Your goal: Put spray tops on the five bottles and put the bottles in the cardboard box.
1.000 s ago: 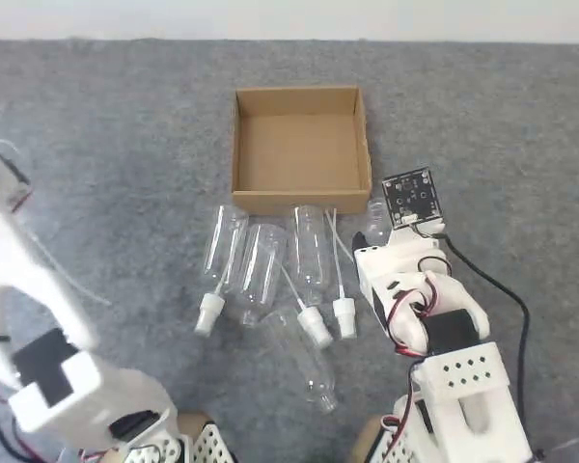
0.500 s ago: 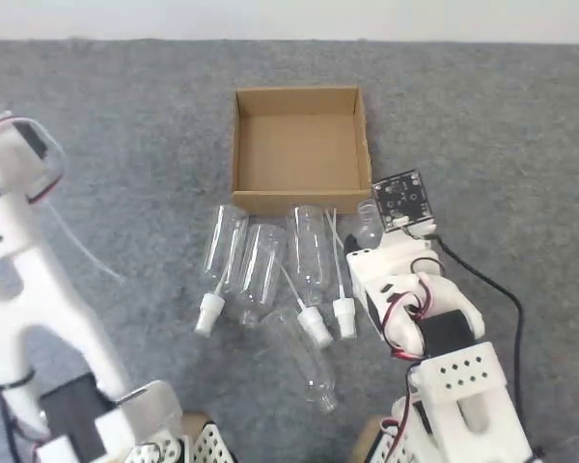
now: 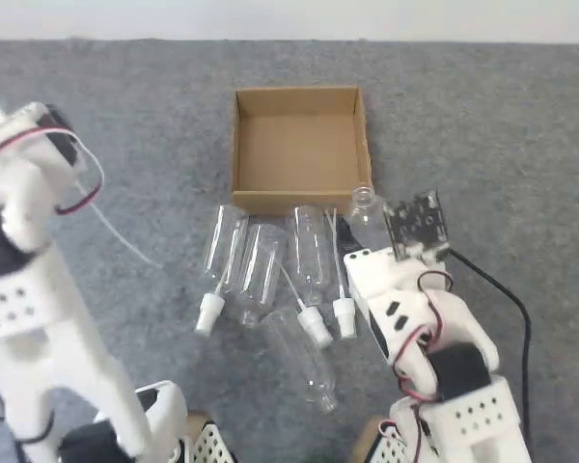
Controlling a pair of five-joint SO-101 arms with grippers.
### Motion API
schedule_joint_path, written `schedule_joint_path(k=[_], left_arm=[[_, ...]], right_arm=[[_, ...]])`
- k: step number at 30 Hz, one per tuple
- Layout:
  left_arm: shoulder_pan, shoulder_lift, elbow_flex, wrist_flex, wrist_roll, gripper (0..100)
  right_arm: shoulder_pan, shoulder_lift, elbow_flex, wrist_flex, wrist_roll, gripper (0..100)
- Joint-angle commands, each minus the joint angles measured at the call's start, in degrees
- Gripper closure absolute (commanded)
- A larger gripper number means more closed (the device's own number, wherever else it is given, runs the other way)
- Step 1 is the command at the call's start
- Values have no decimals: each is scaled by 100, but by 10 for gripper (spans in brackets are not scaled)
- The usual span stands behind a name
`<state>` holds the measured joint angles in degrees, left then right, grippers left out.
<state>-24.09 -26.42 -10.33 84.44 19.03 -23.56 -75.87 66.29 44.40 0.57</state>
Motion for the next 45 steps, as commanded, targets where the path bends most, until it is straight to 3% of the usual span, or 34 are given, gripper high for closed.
schedule_joint_path(k=[1,16,24,34,45], left_arm=[[396,-826,286,-193,70,988],[1495,-3604,3002,-1996,325,988],[1837,-4308,3697,-2813,809,988],[2716,-5055,4470,-3815,782,988],[3051,-5732,5367,-4563,774,988]], right_arm=[[-171,-699,88,-66,105,859],[-426,-1059,308,-119,105,859],[-1121,-1068,484,-127,114,859],[-1938,-1059,571,-92,519,858],[-2334,-1068,818,-127,870,859]])
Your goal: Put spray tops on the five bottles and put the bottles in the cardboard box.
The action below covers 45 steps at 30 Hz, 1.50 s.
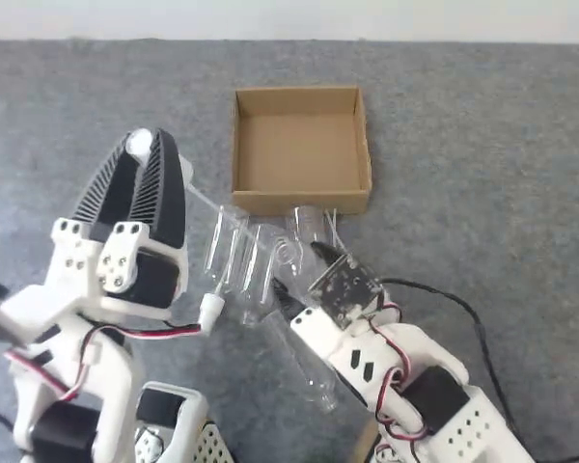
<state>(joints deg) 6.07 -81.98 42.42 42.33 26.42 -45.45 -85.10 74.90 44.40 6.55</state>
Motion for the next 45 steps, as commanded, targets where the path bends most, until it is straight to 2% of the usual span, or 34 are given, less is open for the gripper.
schedule_joint_path(k=[1,22,31,45], left_arm=[[35,-211,136,-378,35,988],[44,-809,910,-448,-281,988],[492,-818,936,-448,-510,988],[457,-826,840,-668,-721,988]], right_arm=[[-171,-145,-35,-127,273,859],[-224,-145,-26,-286,290,859],[-444,-119,-26,-286,316,859],[-426,-145,114,-286,325,859]])
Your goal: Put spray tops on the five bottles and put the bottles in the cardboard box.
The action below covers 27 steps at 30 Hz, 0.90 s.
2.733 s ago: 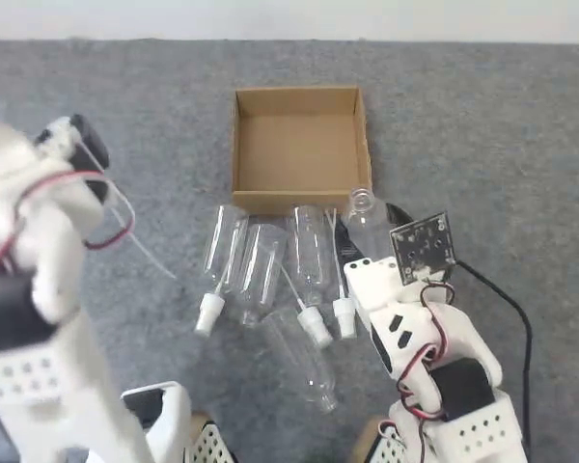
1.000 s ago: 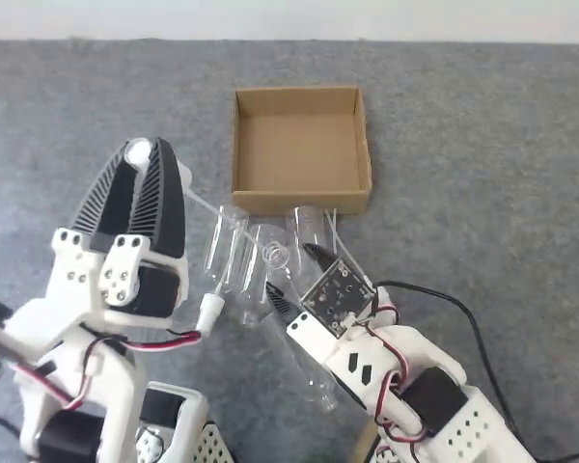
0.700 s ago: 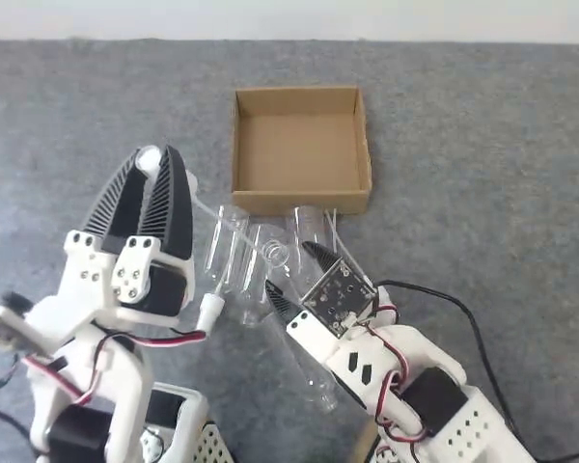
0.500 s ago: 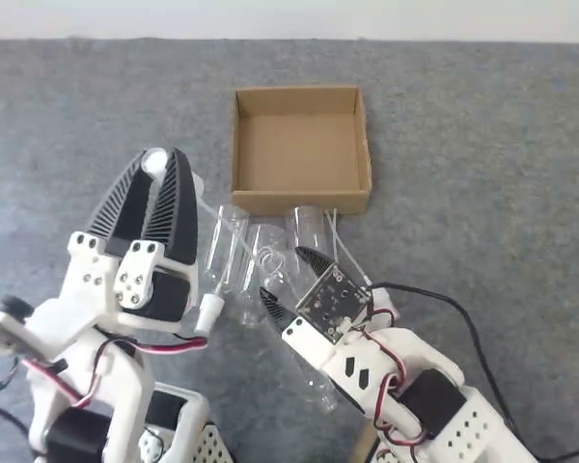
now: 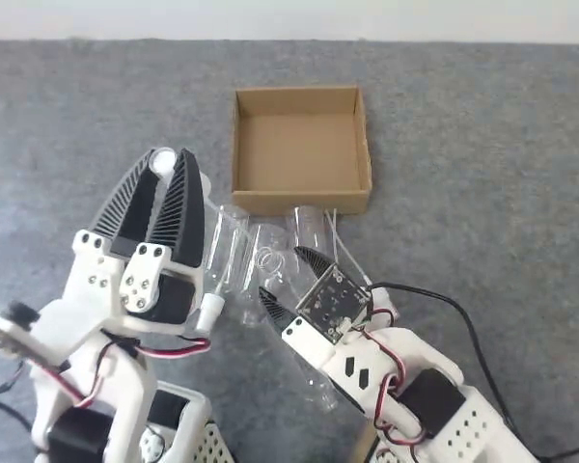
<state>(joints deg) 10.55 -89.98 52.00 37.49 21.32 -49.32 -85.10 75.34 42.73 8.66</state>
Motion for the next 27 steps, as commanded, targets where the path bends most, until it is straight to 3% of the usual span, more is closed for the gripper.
schedule_joint_path(k=[1,27], left_arm=[[9,-26,-119,-176,-211,988],[105,-26,233,492,-167,988]], right_arm=[[-40,-145,97,-119,114,859],[-40,-145,114,-277,97,859]])
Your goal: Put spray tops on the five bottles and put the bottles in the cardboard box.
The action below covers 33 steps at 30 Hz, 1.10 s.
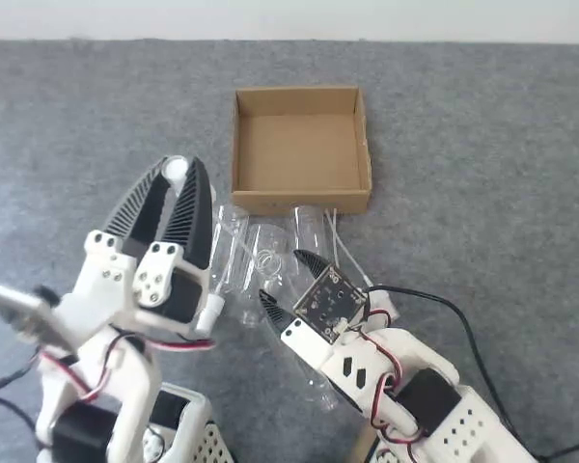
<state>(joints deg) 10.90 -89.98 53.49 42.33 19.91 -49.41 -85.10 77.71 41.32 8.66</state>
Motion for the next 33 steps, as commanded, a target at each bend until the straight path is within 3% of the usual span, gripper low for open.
schedule_joint_path(k=[1,6,28,33], left_arm=[[158,-26,119,18,35,988],[527,-26,224,53,97,988],[765,-26,312,879,105,988],[1002,-26,673,651,105,988]], right_arm=[[-31,-145,-123,-136,97,859],[-31,-145,-123,-136,79,859],[-22,-154,-88,-338,62,859],[75,-154,-88,-347,53,894]])
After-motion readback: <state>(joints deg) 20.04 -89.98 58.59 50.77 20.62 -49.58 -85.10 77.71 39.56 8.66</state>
